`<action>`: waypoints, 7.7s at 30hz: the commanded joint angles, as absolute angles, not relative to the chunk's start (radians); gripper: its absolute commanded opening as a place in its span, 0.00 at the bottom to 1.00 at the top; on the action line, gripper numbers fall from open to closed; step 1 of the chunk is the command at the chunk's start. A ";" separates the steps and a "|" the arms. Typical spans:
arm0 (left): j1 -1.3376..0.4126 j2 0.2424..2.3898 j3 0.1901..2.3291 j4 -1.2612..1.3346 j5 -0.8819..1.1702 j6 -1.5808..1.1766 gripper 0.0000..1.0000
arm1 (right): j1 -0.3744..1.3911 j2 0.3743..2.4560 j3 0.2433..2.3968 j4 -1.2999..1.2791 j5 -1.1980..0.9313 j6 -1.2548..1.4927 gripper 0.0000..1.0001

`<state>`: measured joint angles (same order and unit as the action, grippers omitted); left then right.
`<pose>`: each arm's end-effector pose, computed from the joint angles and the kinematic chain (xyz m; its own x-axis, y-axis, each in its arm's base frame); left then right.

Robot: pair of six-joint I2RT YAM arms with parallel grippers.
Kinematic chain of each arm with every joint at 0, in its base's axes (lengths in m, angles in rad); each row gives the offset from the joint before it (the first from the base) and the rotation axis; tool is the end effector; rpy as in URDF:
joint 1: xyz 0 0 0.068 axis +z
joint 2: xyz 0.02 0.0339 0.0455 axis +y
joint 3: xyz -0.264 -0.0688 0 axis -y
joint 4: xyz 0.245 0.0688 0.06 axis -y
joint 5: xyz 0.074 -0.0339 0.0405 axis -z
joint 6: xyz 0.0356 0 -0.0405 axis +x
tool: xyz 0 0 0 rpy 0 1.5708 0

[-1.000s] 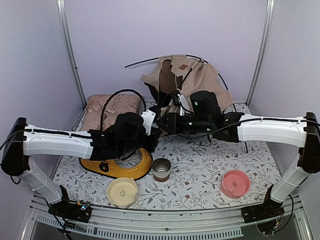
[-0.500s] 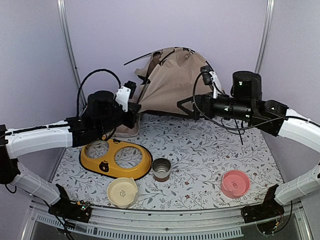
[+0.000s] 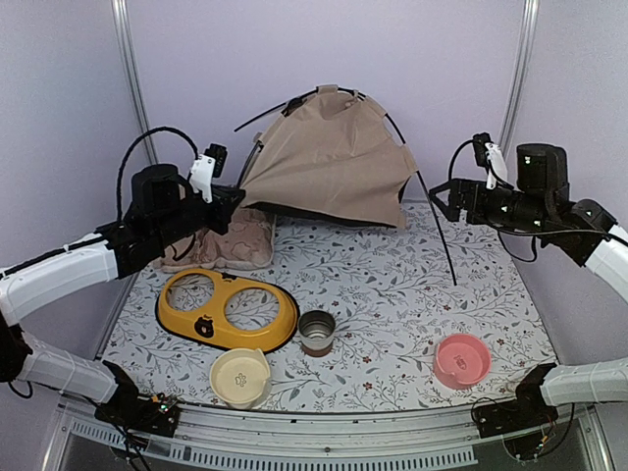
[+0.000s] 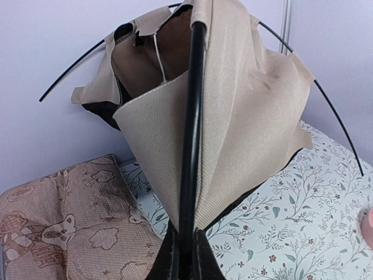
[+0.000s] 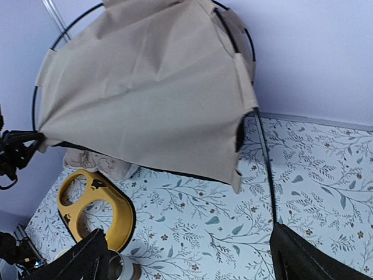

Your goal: Set up the pet tent

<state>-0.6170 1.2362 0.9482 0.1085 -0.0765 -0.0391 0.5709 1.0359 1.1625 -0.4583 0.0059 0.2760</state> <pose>0.2405 -0.1673 0.3313 -0.1657 0.0697 -0.9837 0.5095 0.8601 -0.0248 0.1890 0.1211 0.3954 -0.4096 0.0608 -0.9102 -0.4407 0.8604 0.2558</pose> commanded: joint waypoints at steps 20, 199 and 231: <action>-0.433 1.083 0.885 0.100 0.086 -0.109 0.00 | 0.379 1.143 0.976 -0.440 -0.133 0.238 0.77; -1.246 1.689 1.065 1.065 -0.587 0.340 0.34 | 0.930 1.272 0.970 0.487 -0.368 0.783 0.00; -1.236 1.532 0.831 0.989 -0.548 0.255 0.00 | 0.914 1.231 1.022 0.354 -0.275 0.702 0.00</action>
<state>-1.2343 1.5883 0.8650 1.0061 -0.5682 0.2771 0.9344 1.2560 0.9863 0.3687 -0.3374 0.7158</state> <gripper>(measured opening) 0.005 0.049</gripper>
